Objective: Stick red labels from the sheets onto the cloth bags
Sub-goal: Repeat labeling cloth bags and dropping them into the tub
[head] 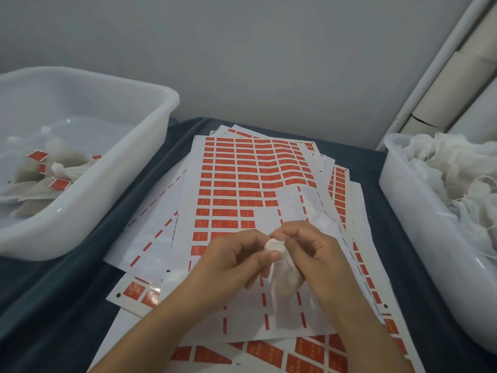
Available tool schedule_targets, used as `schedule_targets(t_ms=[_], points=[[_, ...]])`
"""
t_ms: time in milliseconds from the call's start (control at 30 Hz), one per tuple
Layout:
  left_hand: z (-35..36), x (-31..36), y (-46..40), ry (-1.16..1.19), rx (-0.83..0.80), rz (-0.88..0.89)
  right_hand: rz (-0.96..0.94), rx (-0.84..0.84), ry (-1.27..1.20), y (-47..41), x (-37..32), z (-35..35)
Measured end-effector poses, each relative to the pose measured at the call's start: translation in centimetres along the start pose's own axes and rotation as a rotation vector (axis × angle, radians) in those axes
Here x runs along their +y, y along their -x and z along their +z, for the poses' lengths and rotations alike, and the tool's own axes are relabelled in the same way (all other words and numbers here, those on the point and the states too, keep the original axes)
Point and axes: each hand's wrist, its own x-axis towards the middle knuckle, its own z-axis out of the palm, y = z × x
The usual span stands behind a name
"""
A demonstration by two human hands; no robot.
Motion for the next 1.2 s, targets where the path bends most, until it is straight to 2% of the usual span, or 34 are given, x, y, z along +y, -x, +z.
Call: schedule_targets(t_ms=[133, 233, 400, 533, 633, 733, 867, 933, 1000, 1100, 1200], points=[[-0.2, -0.2, -0.2, 0.045, 0.076, -0.045, -0.017, -0.057, -0.017, 0.1, -0.2, -0.1], [-0.6, -0.4, -0.2, 0.141, 0.079, -0.097, -0.049, -0.116, 0.128, 0.0, -0.2, -0.1], [-0.5, -0.4, -0.4, 0.165, 0.153, -0.123, 0.026, -0.056, 0.148, 0.0, -0.1, 0.1], [-0.5, -0.3, -0.5, 0.169, 0.207, -0.104, 0.151, -0.058, -0.03, 0.2, -0.2, 0.4], [-0.6, -0.2, -0.7, 0.277, 0.145, -0.119, 0.28, -0.118, -0.211, 0.5, -0.3, 0.5], [-0.7, -0.1, -0.7, 0.473, 0.069, -0.212, 0.4, -0.172, -0.473, 0.9, -0.5, 0.5], [-0.6, -0.5, -0.9, 0.572, 0.032, -0.292, 0.457, -0.169, -0.83, 0.9, -0.3, 0.8], [-0.7, -0.8, -0.9, 0.638, 0.041, -0.301, 0.457, -0.198, -0.905, 0.7, -0.3, 0.8], [-0.6, -1.0, -0.8, 0.703, 0.065, -0.308, 0.44, -0.194, -0.796, 0.5, -0.3, 0.9], [-0.3, -0.9, -0.9, 0.47, 0.142, -0.263, 0.349, -0.043, -0.424, 0.2, -0.6, 1.1], [-0.1, -1.0, -1.0, 0.006, 0.352, -0.05, 0.303, 0.025, -0.344, 0.4, -0.7, 0.8]])
